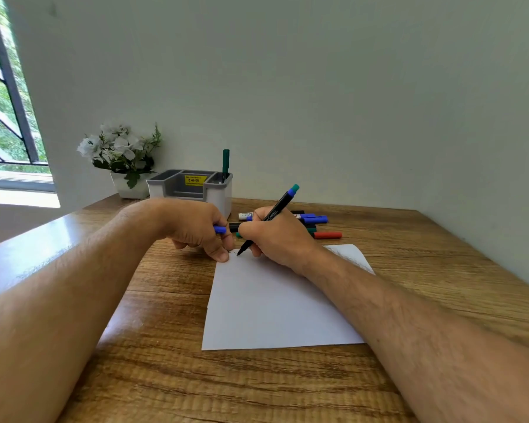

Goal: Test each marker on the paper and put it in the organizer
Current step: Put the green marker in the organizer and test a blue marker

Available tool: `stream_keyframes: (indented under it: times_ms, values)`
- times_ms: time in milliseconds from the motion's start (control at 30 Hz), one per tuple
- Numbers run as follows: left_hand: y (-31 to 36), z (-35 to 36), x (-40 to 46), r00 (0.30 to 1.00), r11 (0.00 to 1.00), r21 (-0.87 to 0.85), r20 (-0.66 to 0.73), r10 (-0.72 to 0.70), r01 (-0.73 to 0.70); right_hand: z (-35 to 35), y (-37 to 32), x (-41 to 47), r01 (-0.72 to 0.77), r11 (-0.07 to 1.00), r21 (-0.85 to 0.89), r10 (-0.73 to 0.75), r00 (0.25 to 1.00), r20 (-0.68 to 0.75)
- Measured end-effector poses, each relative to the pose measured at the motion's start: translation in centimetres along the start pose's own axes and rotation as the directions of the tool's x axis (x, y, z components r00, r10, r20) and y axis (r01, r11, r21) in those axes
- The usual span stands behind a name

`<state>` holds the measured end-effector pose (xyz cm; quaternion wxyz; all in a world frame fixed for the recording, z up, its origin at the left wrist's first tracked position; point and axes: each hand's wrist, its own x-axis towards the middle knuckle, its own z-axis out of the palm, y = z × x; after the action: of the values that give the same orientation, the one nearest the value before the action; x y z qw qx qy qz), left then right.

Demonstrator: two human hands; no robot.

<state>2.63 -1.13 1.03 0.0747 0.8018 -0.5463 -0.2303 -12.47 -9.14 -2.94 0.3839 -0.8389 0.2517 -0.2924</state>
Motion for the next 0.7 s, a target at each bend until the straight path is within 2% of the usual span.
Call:
stream_keyframes:
  times_ms: [367, 567, 700]
  values:
    - [0.05, 0.04, 0.07, 1.000, 1.000, -0.012, 0.001, -0.001, 0.001, 0.12, 0.09, -0.08, -0.003, 1.000, -0.016, 0.002, 0.999, -0.038]
    - [-0.10, 0.00, 0.08, 1.000, 1.000, -0.006, 0.000, 0.001, -0.001, 0.04, -0.05, -0.32, 0.017, 1.000, -0.004, -0.017, 1.000, 0.001]
    - [-0.16, 0.02, 0.30, 1.000, 1.000, -0.014, -0.003, 0.000, 0.000, 0.05, 0.03, -0.26, 0.009, 1.000, -0.020, -0.009, 0.999, -0.040]
